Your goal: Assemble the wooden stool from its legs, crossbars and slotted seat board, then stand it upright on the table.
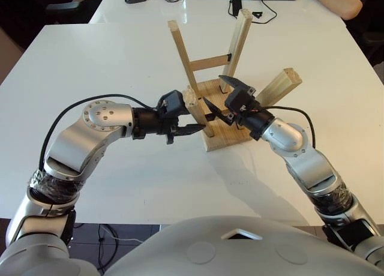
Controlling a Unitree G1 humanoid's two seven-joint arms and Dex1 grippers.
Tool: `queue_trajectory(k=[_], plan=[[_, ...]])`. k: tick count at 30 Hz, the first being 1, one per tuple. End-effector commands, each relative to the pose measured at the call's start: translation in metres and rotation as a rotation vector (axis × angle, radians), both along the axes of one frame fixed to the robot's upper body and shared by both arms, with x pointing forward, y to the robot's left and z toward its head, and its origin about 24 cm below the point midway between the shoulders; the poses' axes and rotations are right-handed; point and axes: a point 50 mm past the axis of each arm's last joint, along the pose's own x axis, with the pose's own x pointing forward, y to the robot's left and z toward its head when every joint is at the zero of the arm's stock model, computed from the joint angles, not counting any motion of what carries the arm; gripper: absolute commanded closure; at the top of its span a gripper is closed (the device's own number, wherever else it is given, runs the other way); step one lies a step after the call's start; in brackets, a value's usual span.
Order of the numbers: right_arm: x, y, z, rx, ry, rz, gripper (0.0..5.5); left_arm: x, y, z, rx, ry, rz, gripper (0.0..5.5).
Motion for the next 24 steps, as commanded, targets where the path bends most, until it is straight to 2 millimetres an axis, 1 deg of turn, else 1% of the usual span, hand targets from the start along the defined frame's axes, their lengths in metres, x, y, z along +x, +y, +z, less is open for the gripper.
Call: queue_trajectory(k=[1, 2, 3, 4, 6, 8, 11, 12, 14, 16, 17, 18, 19, 21, 22, 23, 24], plan=[[-0.012, 0.003, 0.013, 0.287, 0.171, 0.128, 2.11, -0.003, 0.007, -0.019, 0.078, 0.088, 0.028, 3.46], [-0.010, 0.001, 0.037, 0.450, 0.153, 0.150, 2.11, -0.003, 0.008, -0.019, 0.082, 0.088, 0.034, 3.46], [-0.008, -0.002, 0.056, 0.572, 0.142, 0.176, 2.11, -0.002, 0.008, -0.019, 0.084, 0.085, 0.041, 3.46], [-0.008, -0.007, 0.074, 0.670, 0.123, 0.211, 2.11, 0.000, 0.008, -0.018, 0.086, 0.082, 0.046, 3.46], [-0.006, -0.021, 0.099, 0.782, 0.067, 0.234, 2.11, 0.001, 0.008, -0.016, 0.085, 0.076, 0.048, 3.46], [0.000, -0.040, 0.112, 0.824, 0.015, 0.185, 2.11, 0.002, 0.008, -0.015, 0.085, 0.071, 0.047, 3.46], [0.016, -0.084, 0.123, 0.852, -0.036, 0.032, 2.11, 0.003, 0.006, -0.013, 0.085, 0.068, 0.036, 3.46], [0.020, -0.102, 0.124, 0.862, -0.045, -0.025, 2.11, 0.004, 0.005, -0.011, 0.083, 0.067, 0.028, 3.46], [0.033, -0.140, 0.118, 0.799, -0.064, -0.207, 2.11, 0.004, 0.003, -0.008, 0.081, 0.065, 0.018, 3.46], [0.044, -0.171, 0.100, 0.655, -0.082, -0.405, 2.11, 0.005, 0.003, -0.008, 0.086, 0.066, 0.014, 3.46], [0.048, -0.183, 0.086, 0.604, -0.072, -0.473, 2.11, 0.005, 0.004, -0.009, 0.090, 0.070, 0.014, 3.46], [0.049, -0.188, 0.073, 0.528, -0.063, -0.523, 2.11, 0.004, 0.005, -0.010, 0.094, 0.074, 0.016, 3.46], [0.050, -0.190, 0.058, 0.438, -0.049, -0.559, 2.11, 0.004, 0.006, -0.011, 0.097, 0.078, 0.017, 3.46], [0.045, -0.174, 0.028, 0.194, -0.017, -0.592, 2.11, 0.002, 0.007, -0.012, 0.101, 0.085, 0.018, 3.46], [0.040, -0.159, 0.014, 0.075, 0.010, -0.574, 2.11, 0.001, 0.007, -0.012, 0.101, 0.088, 0.015, 3.46], [0.033, -0.135, 0.005, 0.007, 0.015, -0.505, 2.11, 0.000, 0.006, -0.012, 0.101, 0.092, 0.012, 3.46], [0.026, -0.110, 0.002, 0.005, 0.023, -0.425, 2.11, -0.001, 0.005, -0.012, 0.101, 0.095, 0.008, 3.46]])
